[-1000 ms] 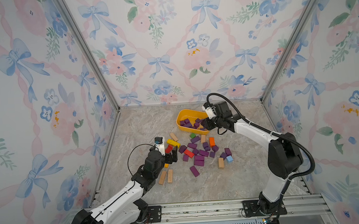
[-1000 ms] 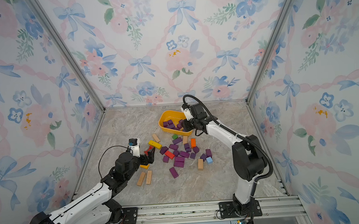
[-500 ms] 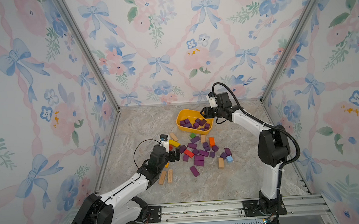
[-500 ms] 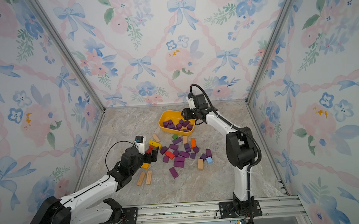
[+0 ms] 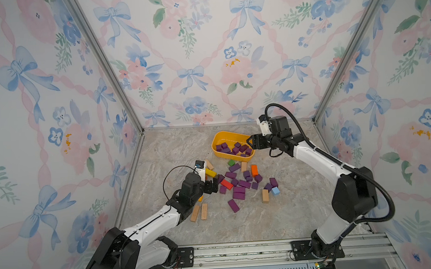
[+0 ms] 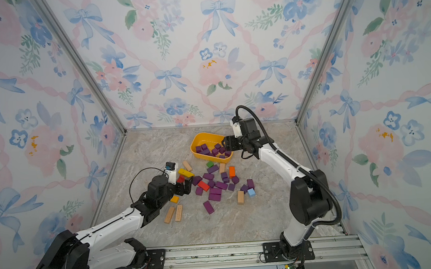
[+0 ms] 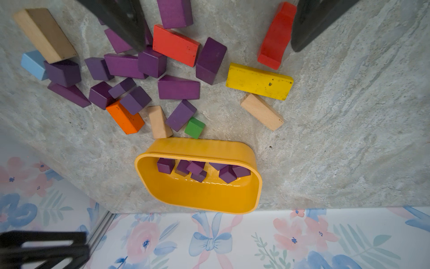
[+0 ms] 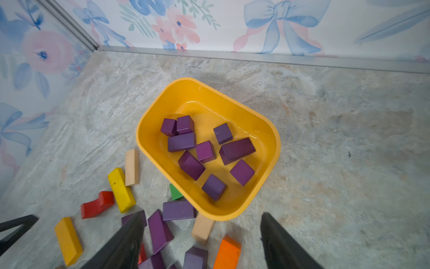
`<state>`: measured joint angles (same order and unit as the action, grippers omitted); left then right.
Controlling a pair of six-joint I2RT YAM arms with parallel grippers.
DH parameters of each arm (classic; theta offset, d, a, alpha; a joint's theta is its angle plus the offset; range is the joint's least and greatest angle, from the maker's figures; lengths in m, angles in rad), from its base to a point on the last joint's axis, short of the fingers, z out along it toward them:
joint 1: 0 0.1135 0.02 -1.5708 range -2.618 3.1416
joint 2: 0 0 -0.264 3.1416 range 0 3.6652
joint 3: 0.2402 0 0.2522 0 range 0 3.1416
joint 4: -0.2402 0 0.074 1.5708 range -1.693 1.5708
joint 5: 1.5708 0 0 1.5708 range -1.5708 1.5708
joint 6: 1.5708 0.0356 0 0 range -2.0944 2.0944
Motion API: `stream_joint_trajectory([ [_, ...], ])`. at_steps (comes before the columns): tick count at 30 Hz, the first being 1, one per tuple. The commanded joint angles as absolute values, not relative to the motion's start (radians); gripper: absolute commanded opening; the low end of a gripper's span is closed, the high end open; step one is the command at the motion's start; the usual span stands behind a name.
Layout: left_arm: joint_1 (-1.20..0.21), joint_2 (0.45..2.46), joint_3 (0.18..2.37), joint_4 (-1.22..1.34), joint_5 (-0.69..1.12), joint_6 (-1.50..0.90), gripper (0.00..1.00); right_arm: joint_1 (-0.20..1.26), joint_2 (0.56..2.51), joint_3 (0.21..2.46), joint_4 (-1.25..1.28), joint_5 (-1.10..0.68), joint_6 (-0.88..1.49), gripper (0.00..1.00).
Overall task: Pick purple bricks into the storage bin
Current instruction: Place the building block in the storage box, then pick up the building block from the center of the board.
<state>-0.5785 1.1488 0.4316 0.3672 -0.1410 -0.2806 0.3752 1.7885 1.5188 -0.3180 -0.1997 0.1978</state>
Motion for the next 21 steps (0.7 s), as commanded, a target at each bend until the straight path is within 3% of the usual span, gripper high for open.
stream_joint_trajectory([
  [1, -0.572, 1.183, 0.459, 0.358, -0.137, -0.252, 0.98, 0.385, 1.667, 1.427, -0.394, -0.212, 0.208, 0.82],
  [7, -0.577, 1.201, 0.468, 0.341, -0.115, -0.268, 0.98, 0.376, 1.410, 1.251, -0.437, -0.167, 0.193, 1.00],
  [21, -0.618, 1.269, 0.557, 0.236, -0.066, -0.301, 0.98, 0.333, 1.115, 1.011, -0.410, -0.318, 0.210, 0.97],
])
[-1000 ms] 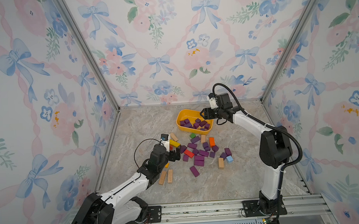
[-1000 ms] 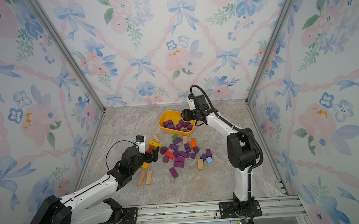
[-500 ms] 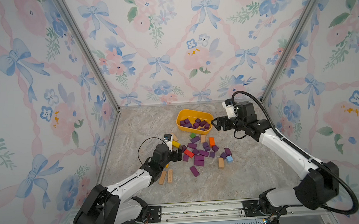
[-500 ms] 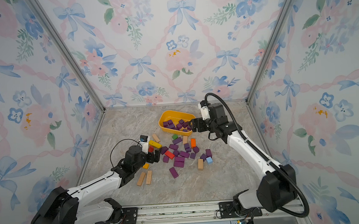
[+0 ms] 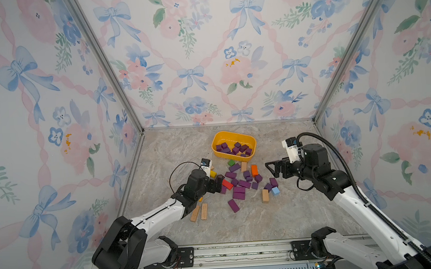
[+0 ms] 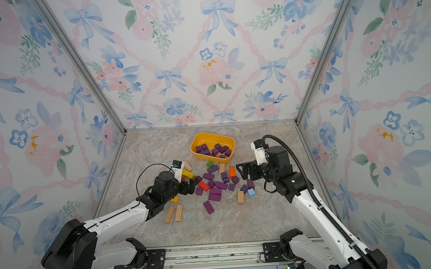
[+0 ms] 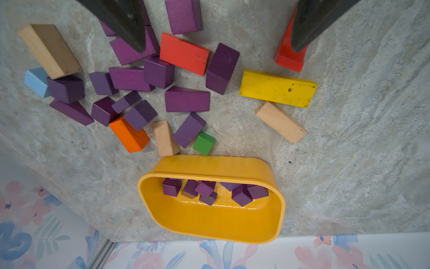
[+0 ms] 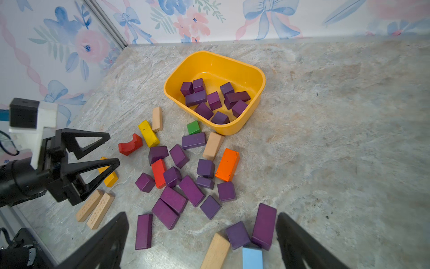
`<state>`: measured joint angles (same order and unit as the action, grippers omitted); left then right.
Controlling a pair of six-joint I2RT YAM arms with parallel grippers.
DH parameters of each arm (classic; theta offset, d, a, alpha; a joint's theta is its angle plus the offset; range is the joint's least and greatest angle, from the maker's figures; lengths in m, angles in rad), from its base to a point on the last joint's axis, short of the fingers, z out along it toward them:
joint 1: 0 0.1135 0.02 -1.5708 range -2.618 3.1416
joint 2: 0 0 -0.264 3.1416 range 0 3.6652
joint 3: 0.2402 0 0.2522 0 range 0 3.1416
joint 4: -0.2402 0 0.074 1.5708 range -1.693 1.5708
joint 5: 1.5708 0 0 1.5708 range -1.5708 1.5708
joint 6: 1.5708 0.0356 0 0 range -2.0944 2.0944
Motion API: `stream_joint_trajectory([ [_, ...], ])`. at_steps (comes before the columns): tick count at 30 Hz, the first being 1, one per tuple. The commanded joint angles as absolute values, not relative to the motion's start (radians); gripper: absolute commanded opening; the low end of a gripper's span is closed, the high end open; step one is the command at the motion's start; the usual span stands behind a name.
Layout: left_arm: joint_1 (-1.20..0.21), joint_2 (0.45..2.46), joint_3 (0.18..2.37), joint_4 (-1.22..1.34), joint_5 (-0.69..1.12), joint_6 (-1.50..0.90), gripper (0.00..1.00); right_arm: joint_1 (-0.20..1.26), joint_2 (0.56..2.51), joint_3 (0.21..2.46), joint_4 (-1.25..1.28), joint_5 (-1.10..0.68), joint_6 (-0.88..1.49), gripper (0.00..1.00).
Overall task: Pick purple bricks into the storage bin
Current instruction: Pick up the building block from the center of the board.
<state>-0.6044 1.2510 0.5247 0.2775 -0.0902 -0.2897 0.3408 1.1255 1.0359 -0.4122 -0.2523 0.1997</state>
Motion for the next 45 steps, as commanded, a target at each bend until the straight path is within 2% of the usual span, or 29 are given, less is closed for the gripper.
stream_joint_trajectory([
  [1, -0.622, 1.279, 0.566, 0.223, -0.060, -0.299, 0.98, 0.333, 1.105, 1.005, -0.408, -0.319, 0.211, 0.97],
  [7, -0.648, 1.324, 0.597, 0.174, -0.043, -0.305, 0.94, 0.331, 1.065, 0.989, -0.429, -0.279, 0.217, 0.97],
  [11, -0.660, 1.343, 0.591, 0.164, -0.026, -0.317, 0.75, 0.328, 1.049, 0.989, -0.452, -0.252, 0.224, 0.97],
  [15, -0.668, 1.364, 0.588, 0.158, -0.019, -0.319, 0.68, 0.327, 1.031, 0.970, -0.441, -0.251, 0.243, 0.97],
  [29, -0.686, 1.449, 0.613, 0.157, 0.029, -0.361, 0.63, 0.327, 1.040, 0.939, -0.445, -0.223, 0.266, 0.97],
  [33, -0.697, 1.458, 0.624, 0.155, 0.022, -0.359, 0.56, 0.327, 1.046, 0.937, -0.443, -0.221, 0.267, 0.97],
  [45, -0.702, 1.500, 0.645, 0.145, 0.005, -0.349, 0.54, 0.327, 1.084, 0.956, -0.465, -0.201, 0.269, 0.97],
])
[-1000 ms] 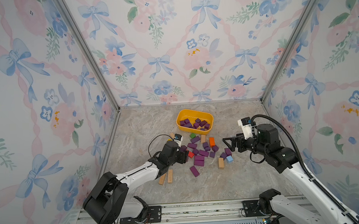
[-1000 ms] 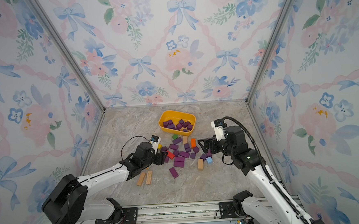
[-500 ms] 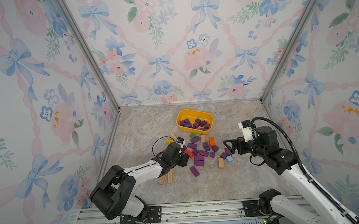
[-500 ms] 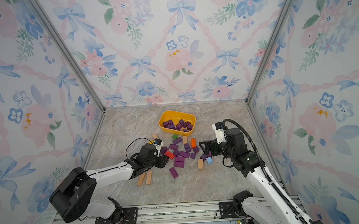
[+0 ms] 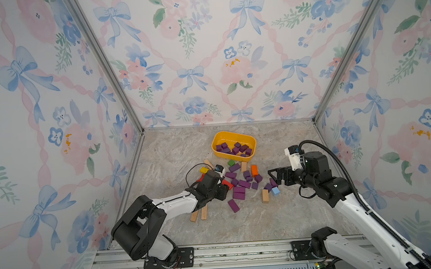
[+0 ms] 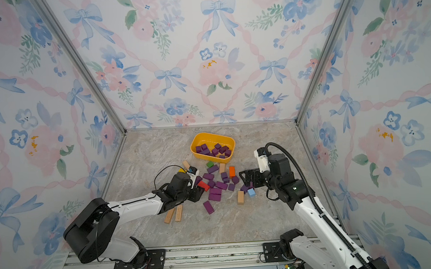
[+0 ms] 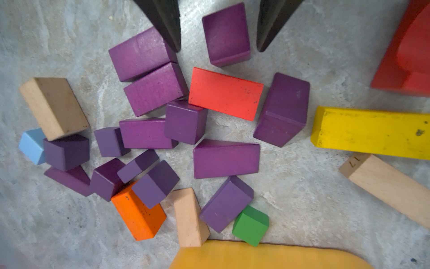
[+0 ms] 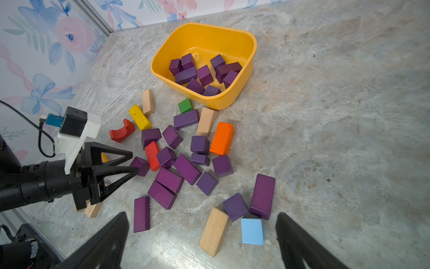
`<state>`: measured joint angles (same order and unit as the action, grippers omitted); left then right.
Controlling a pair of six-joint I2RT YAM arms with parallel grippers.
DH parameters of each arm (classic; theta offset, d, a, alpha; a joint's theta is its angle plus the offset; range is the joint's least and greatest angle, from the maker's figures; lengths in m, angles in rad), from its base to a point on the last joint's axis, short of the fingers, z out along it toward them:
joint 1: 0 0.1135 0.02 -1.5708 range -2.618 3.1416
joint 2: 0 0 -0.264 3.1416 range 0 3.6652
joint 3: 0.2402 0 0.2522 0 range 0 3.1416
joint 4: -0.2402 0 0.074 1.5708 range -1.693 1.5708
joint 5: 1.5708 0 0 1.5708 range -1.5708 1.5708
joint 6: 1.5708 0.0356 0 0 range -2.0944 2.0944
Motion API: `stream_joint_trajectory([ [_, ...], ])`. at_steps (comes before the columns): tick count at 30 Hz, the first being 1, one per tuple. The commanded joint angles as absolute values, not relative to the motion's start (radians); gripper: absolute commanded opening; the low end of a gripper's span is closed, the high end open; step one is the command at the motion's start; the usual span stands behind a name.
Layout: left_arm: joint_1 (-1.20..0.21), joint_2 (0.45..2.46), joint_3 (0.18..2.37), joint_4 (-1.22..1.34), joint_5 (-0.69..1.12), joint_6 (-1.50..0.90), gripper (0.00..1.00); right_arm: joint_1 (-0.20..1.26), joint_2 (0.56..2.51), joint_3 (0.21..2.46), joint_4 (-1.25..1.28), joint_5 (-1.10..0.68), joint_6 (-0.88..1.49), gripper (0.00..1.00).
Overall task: Pick purple bricks into the storage bin
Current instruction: Pick up the building block from the center of the board.
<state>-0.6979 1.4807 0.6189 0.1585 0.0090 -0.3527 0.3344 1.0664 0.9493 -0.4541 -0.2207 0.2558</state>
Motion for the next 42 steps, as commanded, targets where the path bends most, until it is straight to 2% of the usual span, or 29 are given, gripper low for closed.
stream_joint_trajectory([
  [1, -0.703, 1.505, 0.650, 0.142, 0.001, -0.347, 0.53, 0.325, 1.083, 0.954, -0.463, -0.197, 0.271, 0.97],
  [17, -0.715, 1.562, 0.674, 0.115, -0.035, -0.331, 0.50, 0.321, 1.095, 0.956, -0.469, -0.196, 0.268, 0.97],
  [27, -0.722, 1.591, 0.675, 0.110, -0.044, -0.321, 0.33, 0.317, 1.098, 0.962, -0.487, -0.195, 0.265, 0.97],
  [36, -0.724, 1.539, 0.733, 0.099, -0.079, -0.291, 0.30, 0.316, 1.091, 0.959, -0.489, -0.190, 0.279, 0.97],
  [42, -0.722, 1.540, 0.852, 0.083, -0.104, -0.258, 0.28, 0.316, 1.118, 0.940, -0.466, -0.184, 0.299, 0.97],
])
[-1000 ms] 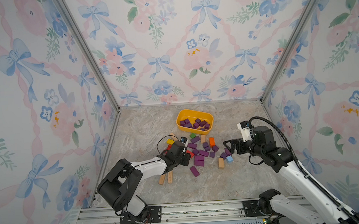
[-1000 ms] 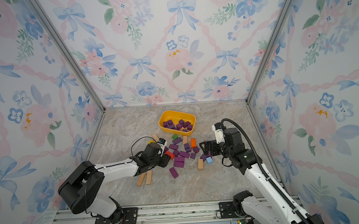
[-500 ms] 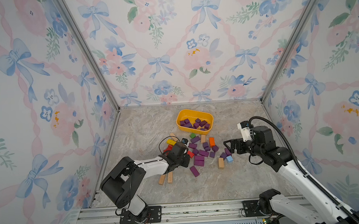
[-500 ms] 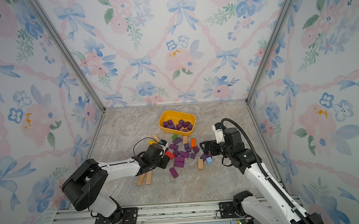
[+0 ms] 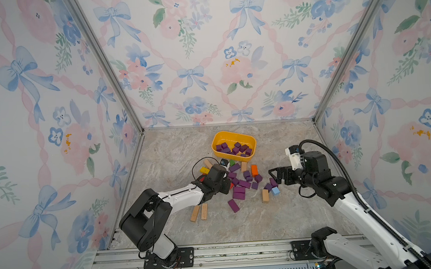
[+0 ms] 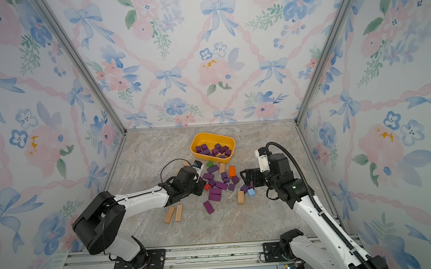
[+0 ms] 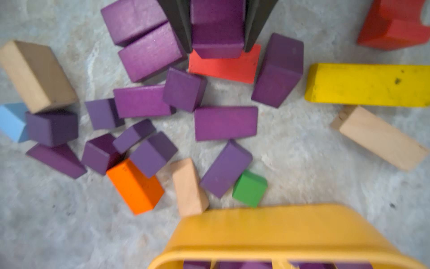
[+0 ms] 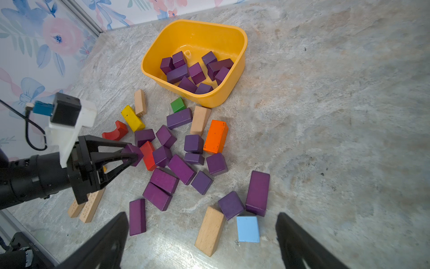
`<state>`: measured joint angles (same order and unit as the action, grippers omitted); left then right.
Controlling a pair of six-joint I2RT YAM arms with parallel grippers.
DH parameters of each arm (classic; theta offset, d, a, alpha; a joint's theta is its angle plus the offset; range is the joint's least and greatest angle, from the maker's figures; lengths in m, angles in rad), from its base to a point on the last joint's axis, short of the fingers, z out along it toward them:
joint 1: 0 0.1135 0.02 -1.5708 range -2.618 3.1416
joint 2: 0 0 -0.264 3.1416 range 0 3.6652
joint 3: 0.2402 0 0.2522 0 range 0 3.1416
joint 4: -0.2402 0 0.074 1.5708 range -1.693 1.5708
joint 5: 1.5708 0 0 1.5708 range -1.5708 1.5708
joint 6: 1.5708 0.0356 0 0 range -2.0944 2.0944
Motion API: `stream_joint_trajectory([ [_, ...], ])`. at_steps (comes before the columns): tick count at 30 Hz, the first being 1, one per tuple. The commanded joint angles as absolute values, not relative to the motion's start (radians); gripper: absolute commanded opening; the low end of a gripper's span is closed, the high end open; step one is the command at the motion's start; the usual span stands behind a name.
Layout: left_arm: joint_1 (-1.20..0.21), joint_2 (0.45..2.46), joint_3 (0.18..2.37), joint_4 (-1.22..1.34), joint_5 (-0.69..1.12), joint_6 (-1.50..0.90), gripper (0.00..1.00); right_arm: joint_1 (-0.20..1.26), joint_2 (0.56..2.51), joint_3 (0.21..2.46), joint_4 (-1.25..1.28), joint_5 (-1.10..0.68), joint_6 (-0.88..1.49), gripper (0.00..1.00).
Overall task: Pick purple bricks into the storage bin
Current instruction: Pick up the building block from the center of the board, then place the building block in the storage box.
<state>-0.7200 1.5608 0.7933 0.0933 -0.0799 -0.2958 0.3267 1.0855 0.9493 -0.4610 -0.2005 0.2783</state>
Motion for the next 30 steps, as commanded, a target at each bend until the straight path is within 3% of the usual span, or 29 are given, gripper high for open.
stream_joint_trajectory([
  [1, -0.720, 1.553, 0.882, 0.082, -0.109, -0.244, 0.28, 0.316, 1.122, 0.940, -0.463, -0.183, 0.301, 0.97],
  [14, -0.597, 1.852, 1.289, 0.084, -0.052, -0.175, 0.28, 0.310, 1.184, 0.936, -0.440, -0.186, 0.323, 0.97],
  [26, -0.540, 2.039, 1.486, 0.084, -0.006, -0.163, 0.28, 0.309, 1.295, 0.978, -0.420, -0.225, 0.319, 0.97],
  [28, -0.537, 2.059, 1.510, 0.083, -0.009, -0.155, 0.34, 0.310, 1.307, 0.991, -0.429, -0.226, 0.313, 0.97],
  [30, -0.537, 2.075, 1.532, 0.083, -0.033, -0.148, 0.49, 0.309, 1.318, 1.005, -0.444, -0.235, 0.303, 0.97],
])
